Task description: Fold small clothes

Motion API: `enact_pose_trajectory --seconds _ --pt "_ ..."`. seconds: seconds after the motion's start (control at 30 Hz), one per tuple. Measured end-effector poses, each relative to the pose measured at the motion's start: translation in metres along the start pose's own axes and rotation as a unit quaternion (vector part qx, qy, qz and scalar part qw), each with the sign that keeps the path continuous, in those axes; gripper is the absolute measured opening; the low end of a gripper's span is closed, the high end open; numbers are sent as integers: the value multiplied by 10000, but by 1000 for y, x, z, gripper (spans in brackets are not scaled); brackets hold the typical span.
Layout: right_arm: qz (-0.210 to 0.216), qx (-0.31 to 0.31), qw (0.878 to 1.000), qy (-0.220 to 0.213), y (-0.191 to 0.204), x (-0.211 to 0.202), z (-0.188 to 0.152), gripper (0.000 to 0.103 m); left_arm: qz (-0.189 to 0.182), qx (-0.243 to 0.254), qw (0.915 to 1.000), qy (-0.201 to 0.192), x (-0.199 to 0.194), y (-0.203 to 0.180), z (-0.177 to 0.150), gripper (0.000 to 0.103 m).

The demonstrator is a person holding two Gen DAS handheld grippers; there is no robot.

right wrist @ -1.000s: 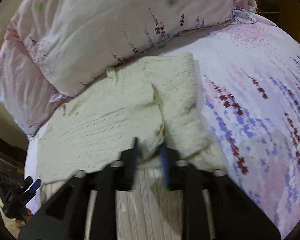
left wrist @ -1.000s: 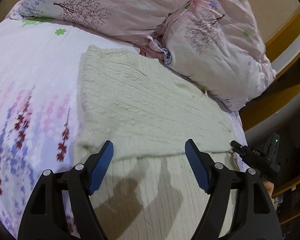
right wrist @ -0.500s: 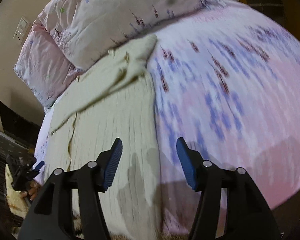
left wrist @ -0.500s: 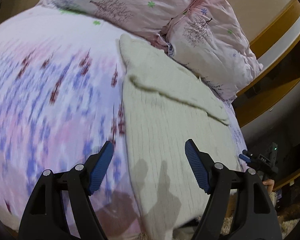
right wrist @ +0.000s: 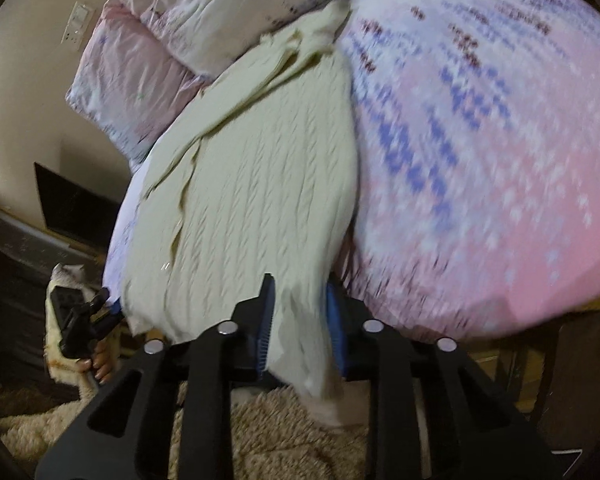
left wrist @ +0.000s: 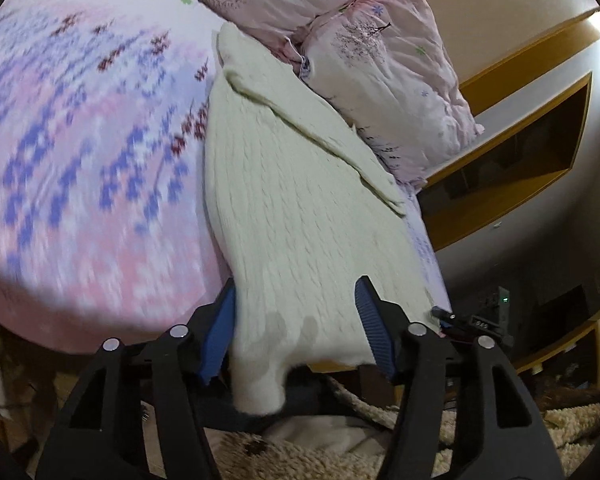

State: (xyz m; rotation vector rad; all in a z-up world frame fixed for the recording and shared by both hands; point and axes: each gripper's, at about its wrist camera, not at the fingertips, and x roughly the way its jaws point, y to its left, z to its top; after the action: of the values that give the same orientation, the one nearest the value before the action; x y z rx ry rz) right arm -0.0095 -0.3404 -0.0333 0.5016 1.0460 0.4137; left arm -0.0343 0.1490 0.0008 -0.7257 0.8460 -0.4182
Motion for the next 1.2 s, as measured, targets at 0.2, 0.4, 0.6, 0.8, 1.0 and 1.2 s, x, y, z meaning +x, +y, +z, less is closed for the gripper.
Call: enact_pose_trajectory --seconds 0.2,0.4,0.6,0.8,1.0,1.2 --pt "103 -176 9995 240 11 2 -13 18 -118 -150 9996 214 5 -4 -16 50" --pt "50 -373 9991 194 21 5 -9 9 21 -165 9989 437 13 -4 -22 34" --pt "-119 -654 9972 -342 35 -9 3 7 395 71 9974 604 20 -9 -22 5" --pt "-427 -1112 9858 -1182 54 -33 23 7 569 593 9966 35 2 -30 13 5" --pt "-722 -1644 9589 -2197 86 -48 52 7 905 1385 9842 -632 -1 -65 67 5" --pt "-1091 -2047 9243 -3031 122 -54 91 7 1070 1824 9706 -1149 13 -94 131 5"
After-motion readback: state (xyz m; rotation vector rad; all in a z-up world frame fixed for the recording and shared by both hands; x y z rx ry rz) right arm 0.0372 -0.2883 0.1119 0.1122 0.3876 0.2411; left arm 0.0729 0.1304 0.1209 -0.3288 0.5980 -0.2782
